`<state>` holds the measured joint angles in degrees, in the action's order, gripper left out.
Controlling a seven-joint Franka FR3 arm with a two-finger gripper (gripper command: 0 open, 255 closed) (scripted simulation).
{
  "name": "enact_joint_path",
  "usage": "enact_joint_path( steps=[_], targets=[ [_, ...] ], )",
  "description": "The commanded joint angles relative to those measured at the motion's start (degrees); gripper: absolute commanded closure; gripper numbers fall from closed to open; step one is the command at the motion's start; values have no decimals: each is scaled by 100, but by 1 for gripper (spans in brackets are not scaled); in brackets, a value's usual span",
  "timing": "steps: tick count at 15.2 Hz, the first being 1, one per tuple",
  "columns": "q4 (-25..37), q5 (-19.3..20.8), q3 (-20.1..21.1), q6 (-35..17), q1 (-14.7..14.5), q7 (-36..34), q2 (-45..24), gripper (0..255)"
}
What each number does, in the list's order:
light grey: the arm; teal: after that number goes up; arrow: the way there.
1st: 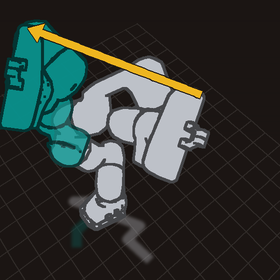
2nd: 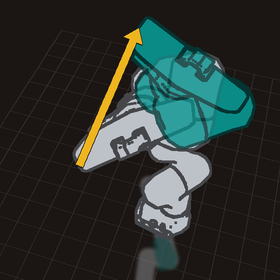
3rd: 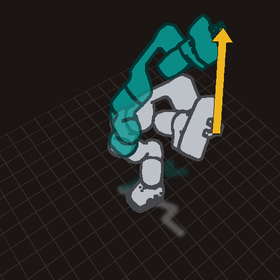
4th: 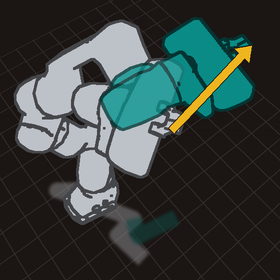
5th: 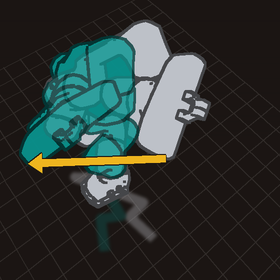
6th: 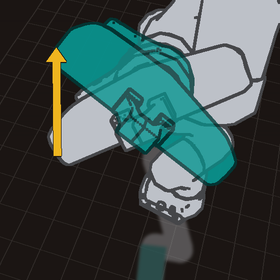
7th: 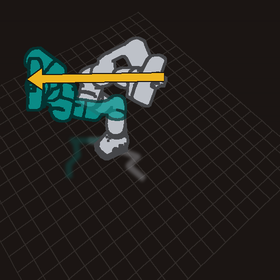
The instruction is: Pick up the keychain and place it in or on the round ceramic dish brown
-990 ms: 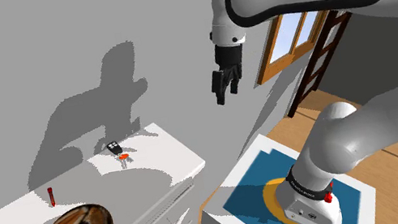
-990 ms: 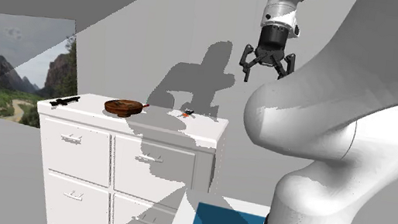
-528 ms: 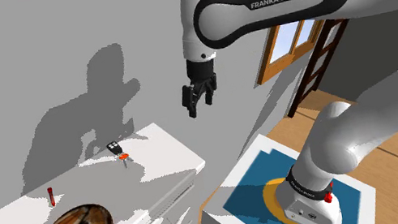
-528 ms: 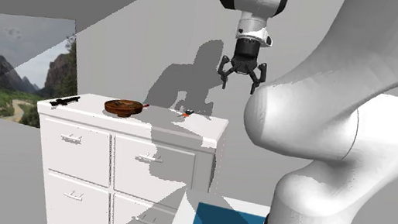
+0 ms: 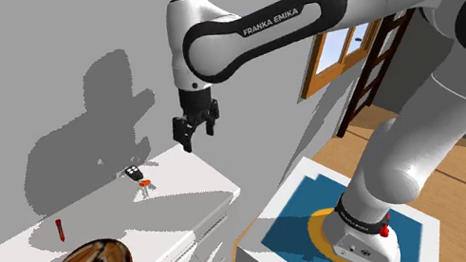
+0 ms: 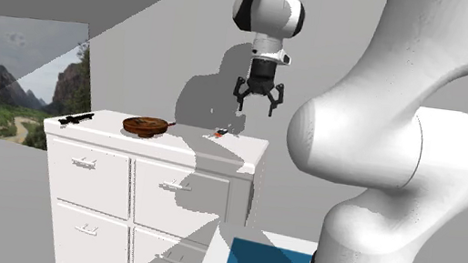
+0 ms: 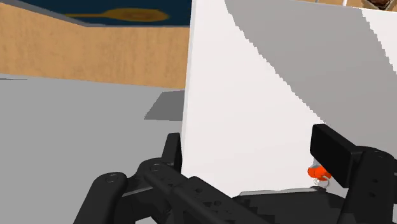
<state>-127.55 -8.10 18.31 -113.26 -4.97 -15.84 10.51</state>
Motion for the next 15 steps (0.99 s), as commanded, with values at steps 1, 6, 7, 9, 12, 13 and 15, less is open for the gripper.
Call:
enact_joint_path(
  steps=[1, 6, 7, 9, 12, 13, 15],
  targets=[
    [314, 159, 144, -182, -38, -268, -430, 0],
    [1168, 717, 363, -501, -200, -922, -1516, 0],
    [1364, 845, 383, -537, -252, -1052, -1739, 0],
    [1781, 1106, 405, -580, -373, -1304, -2187, 0],
    [2479, 1507, 435, -571, -558, -1656, -2872, 0],
    [2734, 1665, 501, -545, -572, -1780, -3113, 0],
    [2772, 1862, 811, -585, -322, -1908, -3255, 0]
  ],
)
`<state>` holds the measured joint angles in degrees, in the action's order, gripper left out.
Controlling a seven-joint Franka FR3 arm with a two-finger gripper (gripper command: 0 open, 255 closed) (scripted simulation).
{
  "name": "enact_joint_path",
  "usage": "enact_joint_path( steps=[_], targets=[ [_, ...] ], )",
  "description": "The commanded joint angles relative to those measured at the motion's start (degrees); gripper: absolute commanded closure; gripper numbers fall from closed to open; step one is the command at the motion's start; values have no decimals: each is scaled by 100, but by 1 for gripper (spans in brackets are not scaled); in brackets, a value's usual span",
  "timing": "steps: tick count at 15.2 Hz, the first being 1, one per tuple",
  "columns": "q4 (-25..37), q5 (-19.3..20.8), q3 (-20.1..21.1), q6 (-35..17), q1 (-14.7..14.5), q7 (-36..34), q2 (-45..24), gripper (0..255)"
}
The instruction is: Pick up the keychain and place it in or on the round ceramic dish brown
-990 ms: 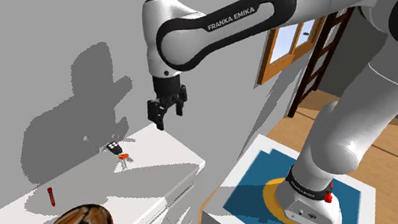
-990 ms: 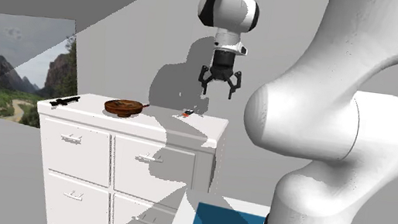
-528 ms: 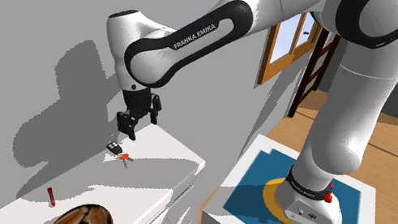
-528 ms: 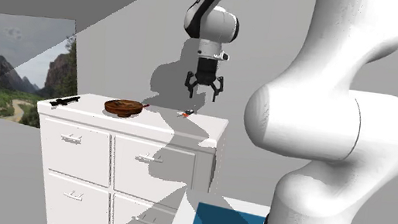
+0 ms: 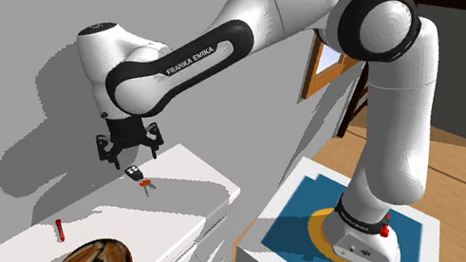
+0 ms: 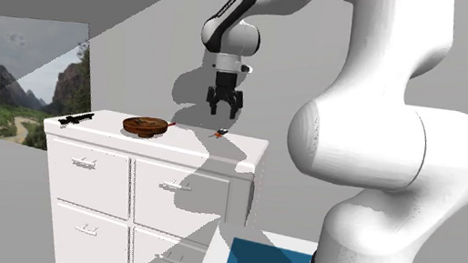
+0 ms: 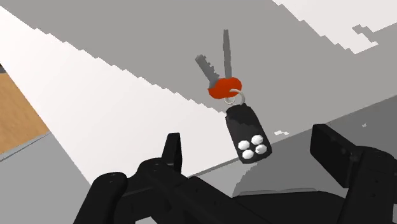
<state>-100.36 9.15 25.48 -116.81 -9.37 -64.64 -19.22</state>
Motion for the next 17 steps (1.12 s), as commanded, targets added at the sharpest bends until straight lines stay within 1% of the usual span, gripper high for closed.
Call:
enact_joint_path(
  steps=[1, 2, 3, 4, 12, 17],
  targets=[
    [22, 264, 312, -280, 306, 2892, -353, 0],
    [-35, 115, 165, -152, 146, -219, -113, 0],
    [-35, 116, 167, -152, 147, -220, -114, 0],
    [-242, 336, 254, -518, 189, 512, -145, 0],
    [-437, 609, 289, -980, 242, 376, -473, 0],
    [-435, 642, 349, -974, 295, 355, -485, 0]
  ],
)
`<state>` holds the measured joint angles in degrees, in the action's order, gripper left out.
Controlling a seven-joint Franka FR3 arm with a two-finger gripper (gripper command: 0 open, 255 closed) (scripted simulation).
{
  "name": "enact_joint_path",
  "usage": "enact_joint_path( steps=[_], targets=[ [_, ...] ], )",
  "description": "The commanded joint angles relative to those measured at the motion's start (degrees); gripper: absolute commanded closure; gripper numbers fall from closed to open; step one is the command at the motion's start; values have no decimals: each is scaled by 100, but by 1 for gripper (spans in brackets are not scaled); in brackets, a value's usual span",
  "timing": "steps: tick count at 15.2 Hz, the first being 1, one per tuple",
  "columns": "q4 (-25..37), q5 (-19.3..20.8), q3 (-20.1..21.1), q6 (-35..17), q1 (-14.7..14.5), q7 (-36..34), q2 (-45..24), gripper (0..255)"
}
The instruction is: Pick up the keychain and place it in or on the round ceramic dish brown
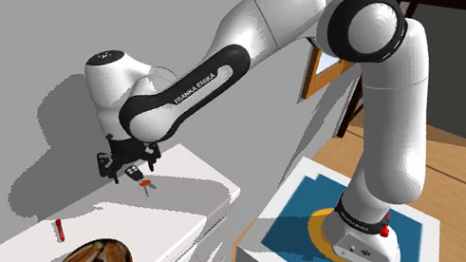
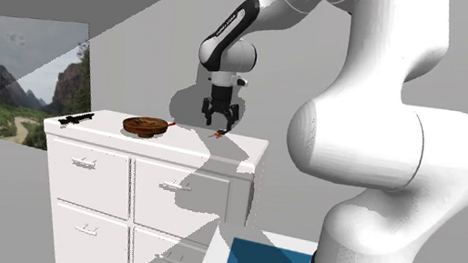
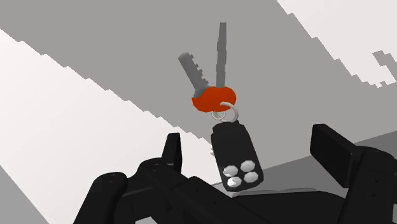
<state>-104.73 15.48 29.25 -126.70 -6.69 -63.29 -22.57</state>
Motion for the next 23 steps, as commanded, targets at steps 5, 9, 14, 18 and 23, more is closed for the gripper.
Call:
enact_joint_path(
  steps=[5, 9, 14, 18, 23],
  targets=[
    [-15, 27, 51, 32, 110, 218, -131, 255],
    [-96, -25, 64, 27, 176, 286, -42, 255],
    [27, 29, 74, 84, 114, 209, -129, 255],
    [138, -48, 194, 332, 207, 262, 13, 255],
    [305, -188, 227, 643, 220, 355, 190, 255]
  ],
)
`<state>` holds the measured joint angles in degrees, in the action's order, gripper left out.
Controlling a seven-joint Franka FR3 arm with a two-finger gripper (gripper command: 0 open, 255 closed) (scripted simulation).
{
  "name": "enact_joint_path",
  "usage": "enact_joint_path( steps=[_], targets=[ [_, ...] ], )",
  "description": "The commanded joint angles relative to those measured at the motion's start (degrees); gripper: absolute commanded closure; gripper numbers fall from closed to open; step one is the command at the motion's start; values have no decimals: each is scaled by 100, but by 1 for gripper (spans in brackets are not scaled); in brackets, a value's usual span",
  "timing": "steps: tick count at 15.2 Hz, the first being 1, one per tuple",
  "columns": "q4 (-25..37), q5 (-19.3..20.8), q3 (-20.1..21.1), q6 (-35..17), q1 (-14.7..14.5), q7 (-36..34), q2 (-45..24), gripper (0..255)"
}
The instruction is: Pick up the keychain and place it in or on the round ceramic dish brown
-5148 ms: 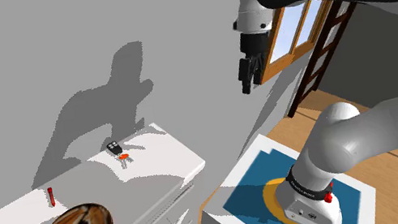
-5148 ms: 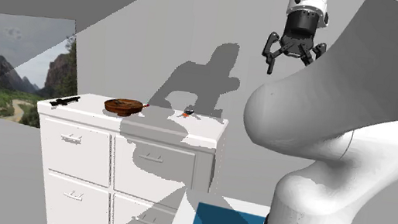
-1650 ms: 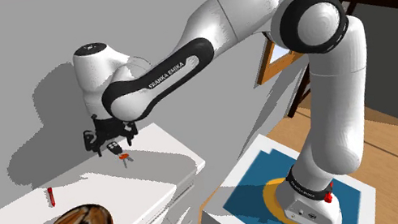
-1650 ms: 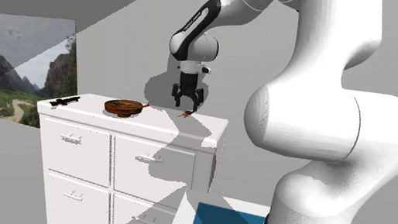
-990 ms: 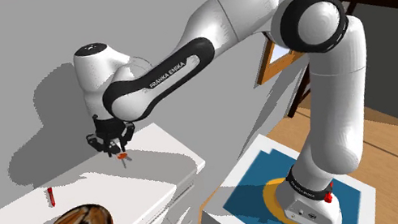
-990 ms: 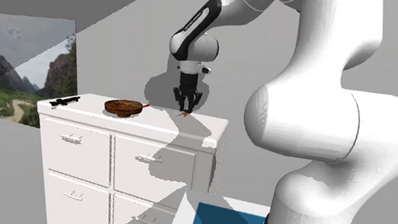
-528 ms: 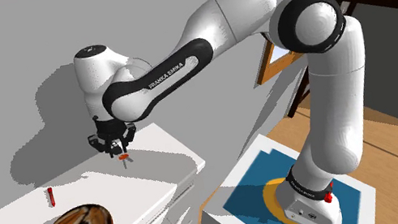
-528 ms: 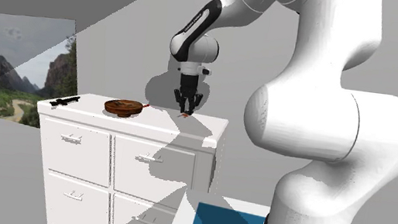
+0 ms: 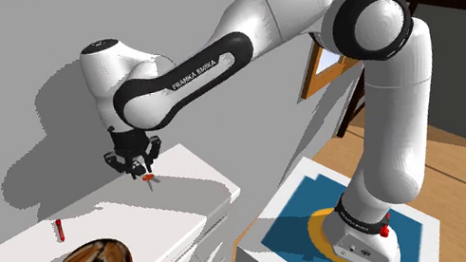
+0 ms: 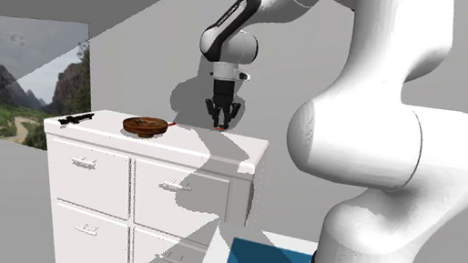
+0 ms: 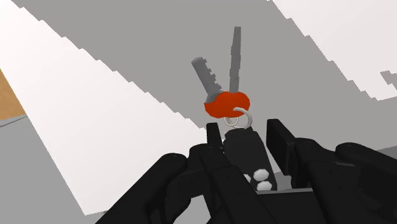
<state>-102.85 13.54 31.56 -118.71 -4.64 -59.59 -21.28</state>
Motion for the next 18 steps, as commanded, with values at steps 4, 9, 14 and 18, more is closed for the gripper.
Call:
enact_joint_path(
  steps=[4, 9, 14, 18],
  targets=[
    [275, -81, 37, 104, 40, 45, 180, 255],
    [506, -173, 79, 438, 60, 111, 304, 255],
    [687, -219, 147, 698, -11, 28, 388, 255],
    [693, -160, 298, 731, -357, -481, 374, 255]
  ],
)
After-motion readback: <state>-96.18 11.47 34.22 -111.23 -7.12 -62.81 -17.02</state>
